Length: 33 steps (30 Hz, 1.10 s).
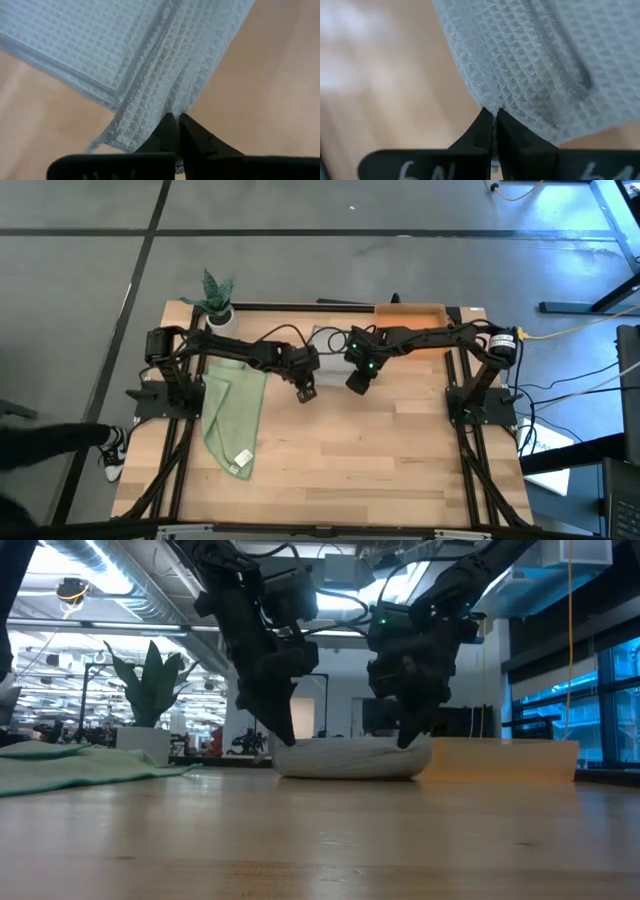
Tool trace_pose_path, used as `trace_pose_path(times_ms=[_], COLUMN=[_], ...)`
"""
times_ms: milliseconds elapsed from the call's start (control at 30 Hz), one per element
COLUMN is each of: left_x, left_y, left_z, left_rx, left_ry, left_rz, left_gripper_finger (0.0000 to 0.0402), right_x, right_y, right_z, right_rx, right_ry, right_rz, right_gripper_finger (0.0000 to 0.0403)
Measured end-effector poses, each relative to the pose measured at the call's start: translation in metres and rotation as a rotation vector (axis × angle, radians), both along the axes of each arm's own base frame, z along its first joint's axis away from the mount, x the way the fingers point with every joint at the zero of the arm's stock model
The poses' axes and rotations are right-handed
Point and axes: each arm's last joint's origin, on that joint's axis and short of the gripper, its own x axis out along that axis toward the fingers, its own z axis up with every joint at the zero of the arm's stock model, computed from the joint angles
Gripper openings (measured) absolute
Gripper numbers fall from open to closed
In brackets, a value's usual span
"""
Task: Roll microfiber towels into tight, uniform cylinder then place into a basket
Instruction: Roll the gray microfiber towel
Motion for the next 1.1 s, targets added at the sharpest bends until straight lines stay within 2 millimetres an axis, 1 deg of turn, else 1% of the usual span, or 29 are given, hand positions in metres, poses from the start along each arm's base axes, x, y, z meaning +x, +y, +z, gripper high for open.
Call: trace_pose_path(times_ms=[133,267,400,600,767,967,1100], left_x=[-0.001,0.000,0.002,0.002,0.003,0.006,0.007], left_y=[-0.019,-0.039,-0.052,-0.052,-0.049,-0.046,-0.041], left_z=[-0.002,-0.002,-0.001,0.000,0.001,0.004,0.005], left_rx=[-0.062,-0.077,0.001,0.146,0.238,0.242,0.239], left_ry=[0.029,0.039,0.026,0.024,0.016,-0.023,-0.037], left_rz=[-0.065,-0.115,-0.115,-0.035,0.013,0.019,0.034], left_gripper_finger=[0.0000,0.0000,0.0000,0.0000,0.0000,0.0000,0.0000], right_x=[0.003,0.005,0.007,0.007,0.004,-0.007,-0.011], right_y=[0.016,0.034,0.046,0.049,0.048,0.044,0.038], right_z=[0.000,0.000,-0.001,-0.001,0.011,0.036,0.039], right_rx=[0.049,0.068,0.018,-0.093,-0.195,-0.326,-0.342], right_ry=[0.004,0.026,0.060,0.096,0.077,0.040,0.044], right_rz=[0.058,0.080,0.064,-0.014,-0.067,-0.150,-0.160], right_gripper_finger=[0.0012,0.0012,0.0012,0.0012,0.0012,0.0012,0.0012])
